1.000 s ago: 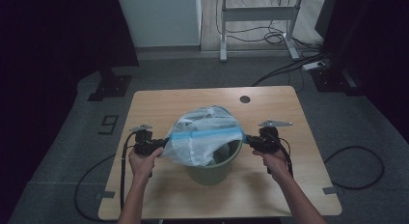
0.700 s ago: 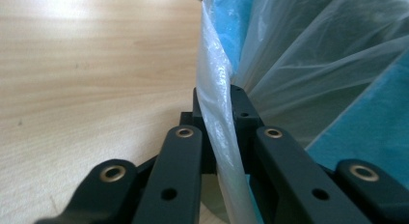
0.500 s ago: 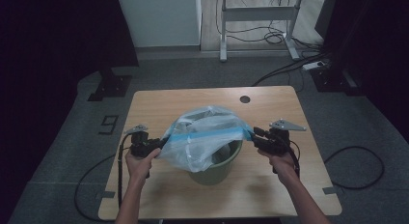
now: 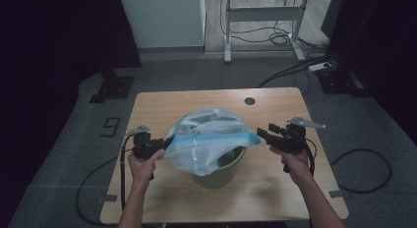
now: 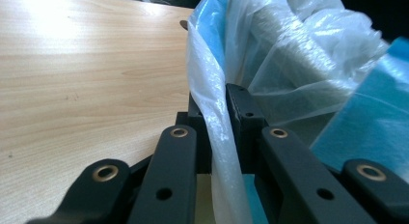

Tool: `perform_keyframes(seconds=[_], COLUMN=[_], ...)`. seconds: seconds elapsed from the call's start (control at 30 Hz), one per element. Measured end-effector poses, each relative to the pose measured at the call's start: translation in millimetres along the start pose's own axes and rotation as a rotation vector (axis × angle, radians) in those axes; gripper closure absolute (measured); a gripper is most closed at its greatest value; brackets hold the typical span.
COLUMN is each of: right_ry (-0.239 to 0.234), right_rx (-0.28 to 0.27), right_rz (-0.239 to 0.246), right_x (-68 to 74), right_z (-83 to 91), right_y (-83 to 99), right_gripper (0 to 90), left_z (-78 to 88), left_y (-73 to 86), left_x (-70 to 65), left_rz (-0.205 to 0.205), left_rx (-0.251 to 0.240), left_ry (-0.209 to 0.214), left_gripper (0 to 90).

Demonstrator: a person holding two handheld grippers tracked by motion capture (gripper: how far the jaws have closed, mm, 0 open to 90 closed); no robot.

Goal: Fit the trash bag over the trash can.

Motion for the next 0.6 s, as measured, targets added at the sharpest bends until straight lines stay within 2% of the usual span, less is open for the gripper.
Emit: perform_keyframes(seconds=[0.1,0.23,0.37,0.47,0.6], right_ry=[-0.029,-0.095,-0.190,-0.238,-0.257], right_rx=[-0.037,-0.051,-0.029,-0.006,0.015], right_rz=[0.022,0.066,0.135,0.200,0.268], right_x=[5.3,19.6,44.5,64.5,81.5], right_z=[9.0,19.4,27.5,28.9,25.6], right_y=[-6.5,-9.4,-5.2,1.1,6.2], right_gripper=[36.5,34.9,30.2,28.3,28.2], left_z=[-0.6,-0.4,0.7,1.8,1.5], left_y=[-0.9,-0.1,1.3,0.3,0.3], left_x=[-0.5,-1.1,-2.1,-3.0,-2.9], left_rz=[-0.006,-0.004,-0.011,-0.006,-0.006], left_rx=[0.002,0.000,-0.012,-0.023,-0.018], left_ry=[-0.003,-0.005,-0.026,-0.019,-0.015], left_gripper=[81.0,81.0,81.2,81.5,81.5])
Point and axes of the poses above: each handheld gripper's, and its own axes: z roughly backward along the jaws, y roughly out of its underside, x roughly to its left, the point moved 1 cm from there along -z, roughly forward along the jaws, and after that the axes turned 3 degrees about -x, right-handed, at the moved point
